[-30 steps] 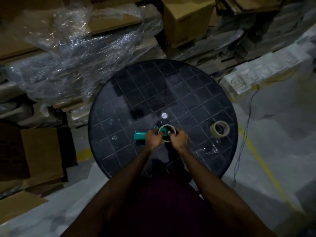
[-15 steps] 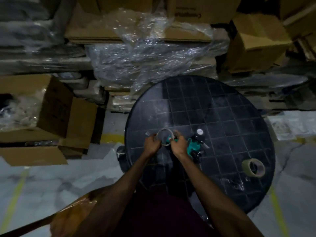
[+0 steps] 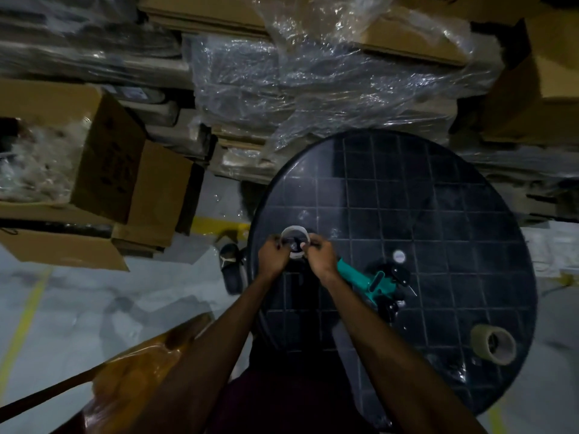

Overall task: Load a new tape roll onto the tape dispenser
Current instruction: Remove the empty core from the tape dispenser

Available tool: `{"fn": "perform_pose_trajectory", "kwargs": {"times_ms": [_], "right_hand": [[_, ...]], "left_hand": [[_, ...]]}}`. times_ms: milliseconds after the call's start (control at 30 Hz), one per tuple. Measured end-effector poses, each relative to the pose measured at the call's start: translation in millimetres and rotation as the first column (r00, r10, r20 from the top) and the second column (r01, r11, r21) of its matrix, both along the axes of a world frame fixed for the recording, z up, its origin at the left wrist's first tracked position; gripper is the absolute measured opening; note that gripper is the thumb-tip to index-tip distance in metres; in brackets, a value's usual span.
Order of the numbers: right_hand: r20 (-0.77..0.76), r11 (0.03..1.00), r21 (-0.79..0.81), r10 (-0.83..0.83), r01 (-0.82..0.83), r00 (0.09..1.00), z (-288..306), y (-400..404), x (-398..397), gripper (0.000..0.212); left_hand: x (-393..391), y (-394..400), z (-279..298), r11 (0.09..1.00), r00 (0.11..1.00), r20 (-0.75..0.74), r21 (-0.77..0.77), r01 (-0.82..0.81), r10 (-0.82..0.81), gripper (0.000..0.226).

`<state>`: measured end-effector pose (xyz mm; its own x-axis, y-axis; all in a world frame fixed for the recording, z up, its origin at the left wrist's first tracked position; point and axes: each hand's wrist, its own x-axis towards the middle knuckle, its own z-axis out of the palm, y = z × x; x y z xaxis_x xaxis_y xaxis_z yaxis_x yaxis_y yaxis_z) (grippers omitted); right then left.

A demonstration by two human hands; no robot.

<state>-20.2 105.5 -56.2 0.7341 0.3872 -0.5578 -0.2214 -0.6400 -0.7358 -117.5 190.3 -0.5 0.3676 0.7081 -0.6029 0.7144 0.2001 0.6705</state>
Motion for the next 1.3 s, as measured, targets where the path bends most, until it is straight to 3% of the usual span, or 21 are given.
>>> {"fn": "perform_pose_trajectory", "kwargs": {"times_ms": [333,500,833,1100,1300], "right_hand": [[-0.119,0.996,0.075,-0.034,0.043,0.992,1.5,39.4,19.5,0.013],[-0.12,0.995,0.077,-0.052,0.062,0.991,-2.8,40.4,14.1,0.023],[-0.224,0.957,0.134,-0.223,0.256,0.949,3.2,-0.7,-1.6,0.034],[0.048,0.979,0.05,-0.199,0.197,0.979,26.2,-96.8,-11.4,0.035],[0.225,0.979,0.01,-0.202,0.205,0.953,52.2,-191.8,-20.3,0.034]], "left_hand": [[27.7,34.8,-12.9,0.996,0.996,0.028,0.037,-0.083,0.082,0.027],[21.8,36.6,-13.7,0.997,0.998,0.007,0.045,-0.062,0.062,0.024],[8.6,-13.4,-6.4,0.999,0.999,-0.016,-0.036,-0.036,0.035,0.026],[14.1,-94.7,16.8,0.981,0.98,0.033,0.011,0.196,-0.196,0.019],[25.6,-168.3,20.7,0.888,0.892,0.015,0.099,0.448,-0.452,0.021]]}}
